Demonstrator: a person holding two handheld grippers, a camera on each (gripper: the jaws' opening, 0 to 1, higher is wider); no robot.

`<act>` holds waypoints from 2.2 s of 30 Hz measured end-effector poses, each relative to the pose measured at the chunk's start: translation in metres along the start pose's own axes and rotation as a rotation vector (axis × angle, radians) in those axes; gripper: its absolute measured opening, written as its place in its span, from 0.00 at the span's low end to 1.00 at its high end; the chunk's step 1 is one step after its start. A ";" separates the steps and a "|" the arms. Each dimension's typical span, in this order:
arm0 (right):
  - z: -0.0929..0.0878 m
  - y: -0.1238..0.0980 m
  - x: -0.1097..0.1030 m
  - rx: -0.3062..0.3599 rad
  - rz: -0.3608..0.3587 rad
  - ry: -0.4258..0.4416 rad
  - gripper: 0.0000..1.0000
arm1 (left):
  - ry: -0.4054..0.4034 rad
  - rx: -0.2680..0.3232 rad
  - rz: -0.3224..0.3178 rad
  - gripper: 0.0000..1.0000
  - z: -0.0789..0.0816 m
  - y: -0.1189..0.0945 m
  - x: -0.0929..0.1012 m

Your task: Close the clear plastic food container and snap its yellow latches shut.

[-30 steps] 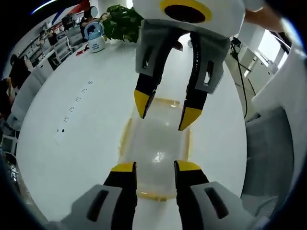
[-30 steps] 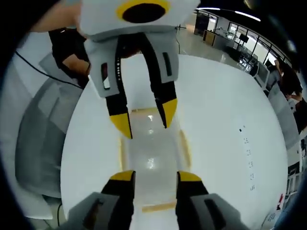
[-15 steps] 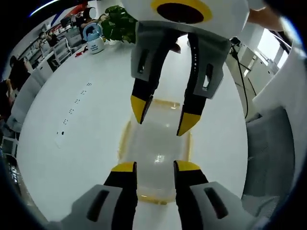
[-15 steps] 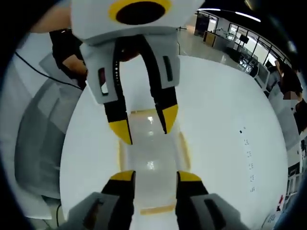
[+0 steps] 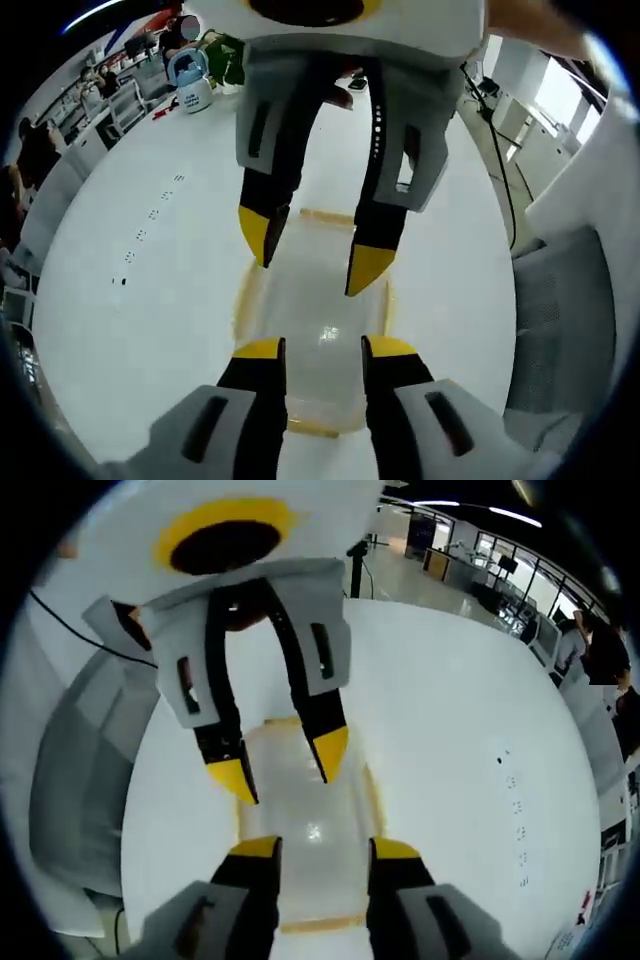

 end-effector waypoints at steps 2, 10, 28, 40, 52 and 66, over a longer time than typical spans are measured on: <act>0.001 0.000 0.002 0.005 -0.002 0.001 0.31 | -0.002 0.004 0.002 0.27 0.000 0.000 0.000; 0.001 0.001 0.006 0.000 -0.004 0.004 0.31 | -0.019 0.020 0.002 0.27 -0.005 0.004 0.006; 0.005 0.011 0.019 0.006 0.005 0.036 0.35 | -0.004 0.011 0.012 0.33 -0.004 0.010 0.022; 0.001 0.023 0.020 -0.028 0.055 0.037 0.39 | 0.086 -0.014 0.069 0.38 -0.007 0.016 0.032; 0.001 0.028 0.027 -0.023 0.105 0.077 0.41 | 0.138 0.002 0.143 0.40 -0.012 0.021 0.040; 0.001 0.031 0.027 -0.037 0.145 0.077 0.39 | 0.175 0.016 0.217 0.38 -0.015 0.026 0.045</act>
Point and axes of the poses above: the point that each gripper's makers call its tool centre point, and the gripper's own axes: y roughly forward along the fingers, x roughly to its right, z roughly out of its top, the point moved 10 cm from there along -y, roughly backward along the fingers, and after that the axes turned 9 degrees about -z, right-handed, at the moved point
